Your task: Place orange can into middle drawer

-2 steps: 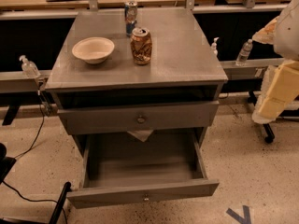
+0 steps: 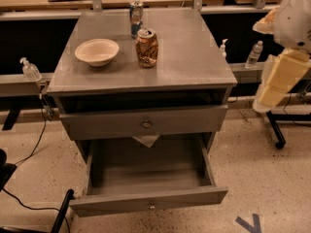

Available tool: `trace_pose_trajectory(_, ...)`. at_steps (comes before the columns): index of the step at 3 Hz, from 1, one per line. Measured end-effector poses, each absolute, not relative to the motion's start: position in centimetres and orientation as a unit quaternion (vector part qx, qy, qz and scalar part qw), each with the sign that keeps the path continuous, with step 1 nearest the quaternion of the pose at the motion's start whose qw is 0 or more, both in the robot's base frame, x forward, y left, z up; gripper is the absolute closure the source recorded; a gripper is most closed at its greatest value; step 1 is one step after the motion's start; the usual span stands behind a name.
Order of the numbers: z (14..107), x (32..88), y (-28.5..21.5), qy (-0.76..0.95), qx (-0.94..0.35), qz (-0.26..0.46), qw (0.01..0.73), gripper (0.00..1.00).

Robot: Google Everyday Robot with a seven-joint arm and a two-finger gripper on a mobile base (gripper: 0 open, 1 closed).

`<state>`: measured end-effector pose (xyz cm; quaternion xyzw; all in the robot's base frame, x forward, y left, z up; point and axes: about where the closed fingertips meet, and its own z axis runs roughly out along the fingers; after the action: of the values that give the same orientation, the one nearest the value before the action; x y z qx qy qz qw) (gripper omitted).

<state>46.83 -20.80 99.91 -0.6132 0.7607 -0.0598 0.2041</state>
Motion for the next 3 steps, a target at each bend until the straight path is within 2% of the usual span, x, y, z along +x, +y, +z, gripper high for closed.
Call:
trace_pose_trajectory(2,99.8,62.5,-16.0,0.709,-0.63,-0.014,0.317,0.0)
trace_pose_trajectory(3,100.3,70.4,-11.7,0.676,-0.59,0.075,0.435,0.0)
